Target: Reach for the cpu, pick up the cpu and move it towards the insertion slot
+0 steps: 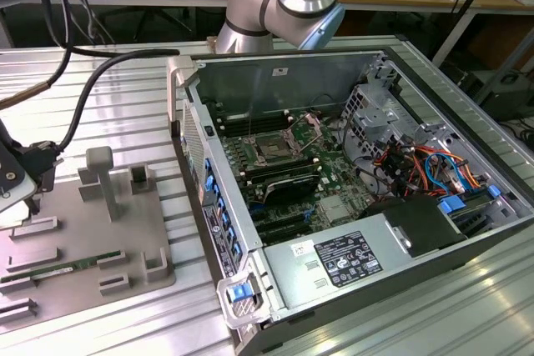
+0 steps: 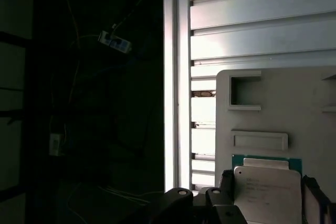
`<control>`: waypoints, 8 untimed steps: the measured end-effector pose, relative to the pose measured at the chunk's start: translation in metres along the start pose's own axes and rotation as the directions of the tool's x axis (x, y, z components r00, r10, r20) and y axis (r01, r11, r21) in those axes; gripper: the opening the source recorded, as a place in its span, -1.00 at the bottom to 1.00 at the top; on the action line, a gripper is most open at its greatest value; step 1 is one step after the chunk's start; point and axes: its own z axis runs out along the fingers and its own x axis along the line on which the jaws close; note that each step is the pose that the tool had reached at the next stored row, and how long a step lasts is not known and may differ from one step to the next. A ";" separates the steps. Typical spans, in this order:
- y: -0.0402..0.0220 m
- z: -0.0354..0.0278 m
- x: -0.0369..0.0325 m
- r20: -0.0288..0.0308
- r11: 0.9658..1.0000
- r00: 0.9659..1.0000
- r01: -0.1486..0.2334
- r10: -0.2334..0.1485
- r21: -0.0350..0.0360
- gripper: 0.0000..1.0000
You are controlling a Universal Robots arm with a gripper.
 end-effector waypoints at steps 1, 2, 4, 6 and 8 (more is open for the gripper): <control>0.0000 -0.0016 0.0000 0.000 1.000 1.000 0.000 0.000 0.000 0.09; 0.0001 -0.0027 0.0000 0.000 1.000 1.000 0.000 0.000 0.000 0.09; 0.0001 -0.0052 0.0000 0.000 1.000 1.000 0.000 0.000 0.000 0.09; 0.0002 -0.0072 0.0001 0.000 1.000 1.000 0.000 0.000 0.000 0.09; 0.0003 -0.0112 0.0001 0.000 1.000 1.000 0.000 0.000 0.000 0.09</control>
